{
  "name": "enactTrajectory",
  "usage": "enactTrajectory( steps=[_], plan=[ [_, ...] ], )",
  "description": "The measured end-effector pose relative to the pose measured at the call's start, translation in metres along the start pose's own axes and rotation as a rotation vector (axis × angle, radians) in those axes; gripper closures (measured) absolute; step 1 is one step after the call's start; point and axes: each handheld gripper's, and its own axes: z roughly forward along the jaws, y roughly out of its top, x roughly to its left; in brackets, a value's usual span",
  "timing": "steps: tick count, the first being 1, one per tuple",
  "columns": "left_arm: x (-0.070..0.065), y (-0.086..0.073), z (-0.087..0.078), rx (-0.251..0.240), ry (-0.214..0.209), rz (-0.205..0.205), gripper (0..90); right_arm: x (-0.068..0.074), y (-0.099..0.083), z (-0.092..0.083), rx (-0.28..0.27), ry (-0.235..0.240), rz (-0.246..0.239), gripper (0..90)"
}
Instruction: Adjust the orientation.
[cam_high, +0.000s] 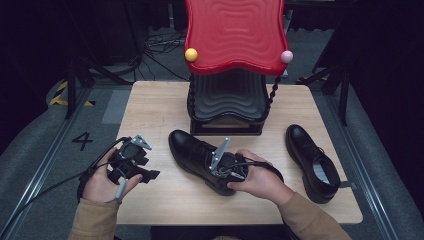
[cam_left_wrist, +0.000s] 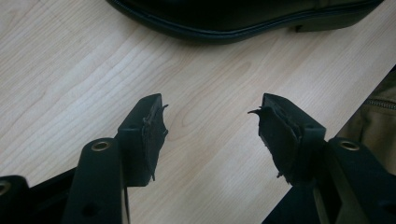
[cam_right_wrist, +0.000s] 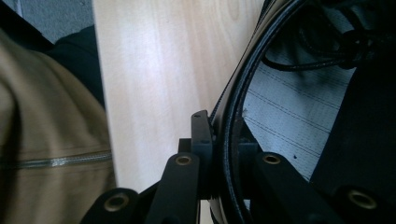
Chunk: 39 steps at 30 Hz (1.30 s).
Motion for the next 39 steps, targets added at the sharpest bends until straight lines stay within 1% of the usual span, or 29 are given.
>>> enactTrajectory(
  steps=[4, 7, 9, 10, 11, 12, 14, 17, 19, 21, 22, 24, 25, 27, 29, 31, 33, 37, 38, 39],
  plan=[
    [-0.001, 0.009, 0.004, 0.002, -0.006, 0.023, 41.3, 0.009, -0.014, -0.014, -0.006, -0.019, 0.029, 83.9],
    [-0.002, 0.015, 0.006, 0.001, -0.014, 0.041, 41.8, 0.013, -0.023, -0.020, -0.003, -0.031, 0.047, 83.2],
    [-0.003, 0.021, 0.009, 0.003, -0.022, 0.052, 41.9, 0.016, -0.034, -0.025, -0.006, -0.032, 0.082, 82.6],
    [-0.003, 0.021, 0.009, 0.003, -0.022, 0.052, 42.0, 0.016, -0.034, -0.025, -0.006, -0.032, 0.082, 82.6],
    [-0.003, 0.026, 0.012, 0.005, -0.026, 0.068, 41.9, 0.016, -0.042, -0.029, -0.009, -0.031, 0.107, 82.2],
    [-0.003, 0.026, 0.012, 0.005, -0.026, 0.068, 41.9, 0.016, -0.042, -0.029, -0.009, -0.031, 0.107, 82.2],
    [-0.004, 0.032, 0.014, 0.006, -0.037, 0.080, 41.9, 0.015, -0.050, -0.032, -0.011, -0.033, 0.137, 81.8],
    [-0.005, 0.041, 0.019, 0.009, -0.047, 0.098, 41.8, 0.014, -0.063, -0.035, -0.007, -0.062, 0.191, 81.6],
    [-0.006, 0.045, 0.022, 0.014, -0.053, 0.110, 41.8, 0.013, -0.067, -0.036, -0.009, -0.073, 0.216, 81.6],
    [-0.006, 0.049, 0.023, 0.012, -0.056, 0.116, 41.8, 0.013, -0.072, -0.035, -0.003, -0.088, 0.261, 81.4],
    [-0.006, 0.049, 0.023, 0.012, -0.056, 0.116, 41.8, 0.013, -0.072, -0.035, -0.003, -0.088, 0.261, 81.4],
    [-0.007, 0.052, 0.024, 0.012, -0.063, 0.118, 41.9, 0.015, -0.075, -0.034, 0.001, -0.101, 0.288, 81.5],
    [-0.006, 0.053, 0.025, 0.011, -0.062, 0.123, 41.9, 0.016, -0.076, -0.033, 0.000, -0.099, 0.299, 81.4],
    [-0.007, 0.054, 0.025, 0.013, -0.065, 0.125, 41.9, 0.018, -0.076, -0.030, 0.006, -0.094, 0.306, 80.8],
    [-0.007, 0.055, 0.026, 0.013, -0.067, 0.129, 41.9, 0.021, -0.075, -0.026, 0.011, -0.100, 0.313, 81.0],
    [-0.008, 0.056, 0.026, 0.011, -0.066, 0.129, 41.9, 0.022, -0.075, -0.024, 0.023, -0.103, 0.308, 81.0],
    [-0.008, 0.056, 0.026, 0.010, -0.068, 0.127, 41.8, 0.023, -0.075, -0.022, 0.027, -0.102, 0.320, 80.9],
    [-0.007, 0.057, 0.026, 0.014, -0.069, 0.127, 41.8, 0.023, -0.076, -0.019, 0.035, -0.086, 0.314, 79.9],
    [-0.007, 0.057, 0.027, 0.015, -0.069, 0.127, 41.7, 0.024, -0.075, -0.018, 0.033, -0.068, 0.319, 77.7],
    [-0.007, 0.057, 0.027, 0.015, -0.069, 0.128, 41.7, 0.024, -0.075, -0.018, 0.027, -0.070, 0.318, 77.2]
  ],
)
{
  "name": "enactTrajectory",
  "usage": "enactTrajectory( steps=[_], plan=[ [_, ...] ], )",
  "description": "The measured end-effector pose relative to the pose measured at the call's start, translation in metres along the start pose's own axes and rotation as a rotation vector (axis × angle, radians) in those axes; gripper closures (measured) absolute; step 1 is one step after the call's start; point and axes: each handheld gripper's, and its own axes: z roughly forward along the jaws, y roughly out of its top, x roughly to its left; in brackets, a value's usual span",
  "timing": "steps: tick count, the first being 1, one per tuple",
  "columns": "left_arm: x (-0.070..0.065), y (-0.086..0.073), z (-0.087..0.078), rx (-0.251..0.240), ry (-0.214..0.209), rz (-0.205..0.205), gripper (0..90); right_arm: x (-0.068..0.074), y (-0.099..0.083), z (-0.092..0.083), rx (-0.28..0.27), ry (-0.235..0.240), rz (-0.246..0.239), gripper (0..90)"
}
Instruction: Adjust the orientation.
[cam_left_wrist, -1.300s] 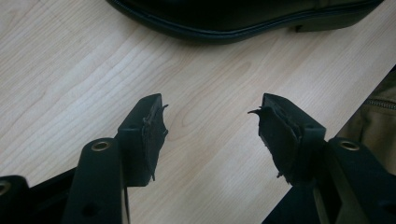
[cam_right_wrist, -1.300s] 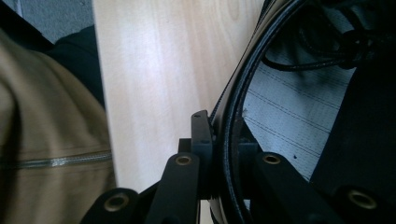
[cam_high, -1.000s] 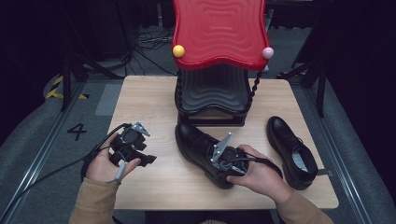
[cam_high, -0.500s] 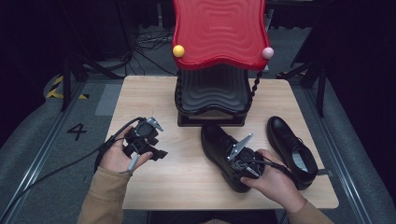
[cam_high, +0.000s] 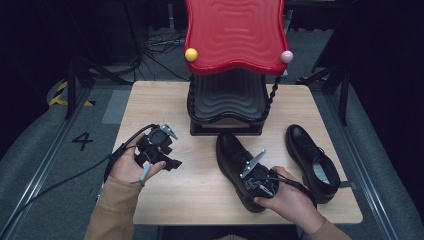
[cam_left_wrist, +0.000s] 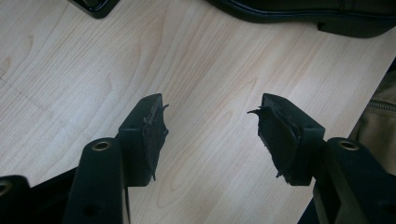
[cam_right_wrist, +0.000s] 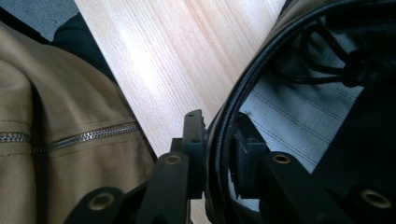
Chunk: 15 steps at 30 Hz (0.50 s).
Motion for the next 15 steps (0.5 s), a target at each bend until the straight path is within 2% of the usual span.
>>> enactTrajectory(
  steps=[4, 10, 15],
  plan=[
    [0.000, 0.000, 0.000, 0.001, 0.002, 0.001, 41.7, -0.003, -0.001, -0.003, -0.024, 0.033, 0.005, 72.2],
    [0.001, -0.002, -0.001, -0.004, 0.001, -0.005, 41.7, -0.006, -0.003, -0.014, -0.060, 0.040, -0.009, 67.9],
    [0.001, 0.000, 0.001, -0.002, 0.000, -0.003, 41.6, -0.010, -0.008, -0.028, -0.113, 0.032, 0.009, 66.3]
  ],
)
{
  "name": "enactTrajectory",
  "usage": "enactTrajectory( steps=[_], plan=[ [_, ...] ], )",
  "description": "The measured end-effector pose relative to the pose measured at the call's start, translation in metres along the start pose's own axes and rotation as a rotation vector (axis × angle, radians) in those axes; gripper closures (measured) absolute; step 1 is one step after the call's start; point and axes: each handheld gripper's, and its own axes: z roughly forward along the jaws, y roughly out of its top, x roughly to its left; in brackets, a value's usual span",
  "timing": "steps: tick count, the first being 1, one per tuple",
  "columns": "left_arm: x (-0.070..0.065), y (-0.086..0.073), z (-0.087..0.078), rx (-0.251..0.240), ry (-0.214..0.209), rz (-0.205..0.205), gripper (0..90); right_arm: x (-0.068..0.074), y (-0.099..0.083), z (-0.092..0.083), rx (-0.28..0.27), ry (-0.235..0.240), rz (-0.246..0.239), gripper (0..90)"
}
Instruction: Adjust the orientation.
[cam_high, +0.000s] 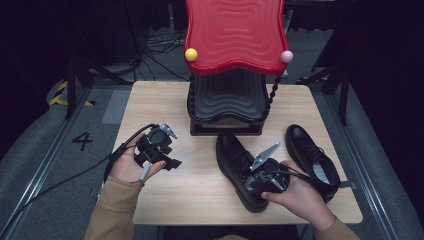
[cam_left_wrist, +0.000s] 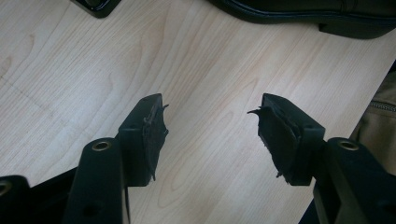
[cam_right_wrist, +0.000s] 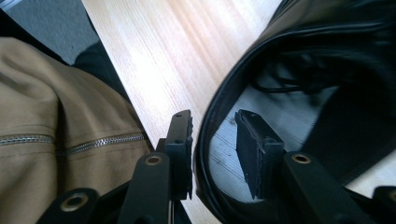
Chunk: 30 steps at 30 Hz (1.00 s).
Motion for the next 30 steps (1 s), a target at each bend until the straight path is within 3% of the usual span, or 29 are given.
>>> enactTrajectory(
  steps=[4, 8, 12, 16, 21, 29, 30],
  plan=[
    [0.000, 0.002, 0.002, 0.004, -0.005, 0.001, 41.6, -0.006, -0.006, -0.020, -0.098, 0.038, -0.006, 62.8],
    [0.000, 0.006, 0.003, 0.005, -0.005, 0.014, 41.6, -0.016, -0.015, -0.041, -0.191, -0.012, 0.026, 62.8],
    [0.000, 0.007, 0.004, 0.006, -0.005, 0.017, 41.6, -0.035, -0.031, -0.060, -0.248, -0.086, 0.111, 61.2],
    [0.000, 0.009, 0.005, 0.006, -0.009, 0.020, 41.6, -0.047, -0.043, -0.070, -0.241, -0.127, 0.163, 60.5],
    [0.000, 0.012, 0.006, 0.009, -0.012, 0.026, 41.6, -0.060, -0.061, -0.084, -0.217, -0.202, 0.262, 60.7],
    [0.000, 0.015, 0.007, 0.011, -0.015, 0.033, 41.6, -0.076, -0.085, -0.093, -0.111, -0.310, 0.407, 58.1],
    [0.000, 0.015, 0.007, 0.011, -0.015, 0.033, 41.5, -0.076, -0.085, -0.093, -0.111, -0.310, 0.407, 58.1]
  ],
)
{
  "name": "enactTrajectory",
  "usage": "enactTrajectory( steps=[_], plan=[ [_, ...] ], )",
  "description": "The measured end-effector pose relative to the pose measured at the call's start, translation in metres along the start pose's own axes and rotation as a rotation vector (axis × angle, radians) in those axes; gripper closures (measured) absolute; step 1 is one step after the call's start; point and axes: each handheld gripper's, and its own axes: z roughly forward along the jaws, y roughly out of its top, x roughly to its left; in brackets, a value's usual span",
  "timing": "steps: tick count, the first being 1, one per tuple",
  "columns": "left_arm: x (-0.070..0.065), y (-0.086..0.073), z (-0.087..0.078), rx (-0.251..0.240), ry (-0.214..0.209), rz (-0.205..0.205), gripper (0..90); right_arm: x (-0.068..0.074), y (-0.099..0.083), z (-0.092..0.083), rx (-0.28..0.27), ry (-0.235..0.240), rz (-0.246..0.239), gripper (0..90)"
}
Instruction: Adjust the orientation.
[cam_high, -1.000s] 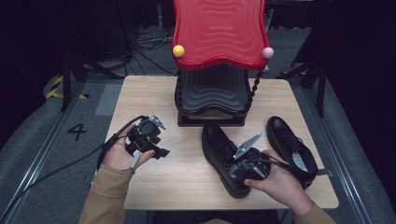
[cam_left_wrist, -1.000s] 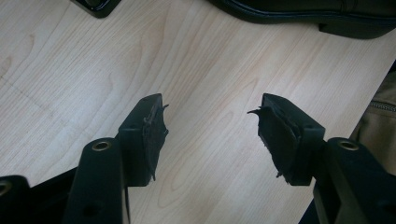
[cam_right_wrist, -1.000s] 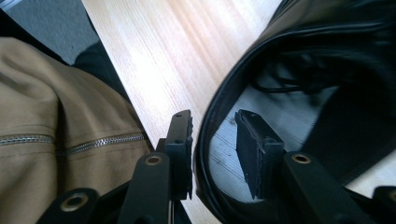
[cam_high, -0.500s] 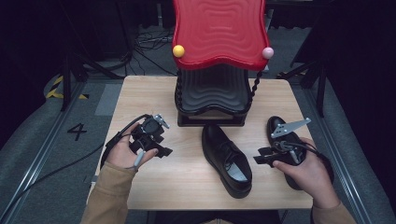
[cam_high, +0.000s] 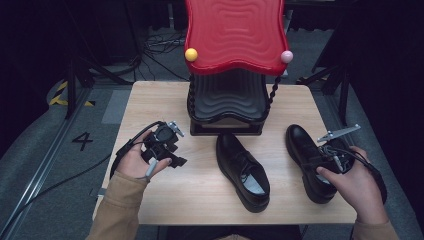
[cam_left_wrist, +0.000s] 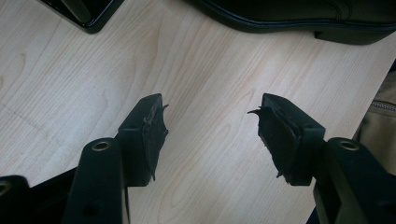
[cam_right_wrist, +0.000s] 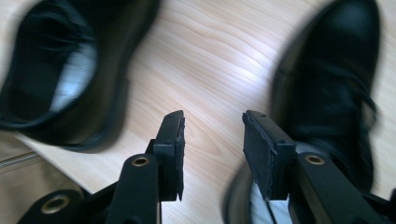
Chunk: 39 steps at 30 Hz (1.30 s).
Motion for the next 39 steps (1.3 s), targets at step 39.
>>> enactTrajectory(
  steps=[39],
  plan=[
    [0.000, -0.001, 0.001, 0.008, -0.005, 0.001, 41.2, -0.032, -0.017, 0.041, 0.250, -0.024, 0.177, 84.9]
  ],
)
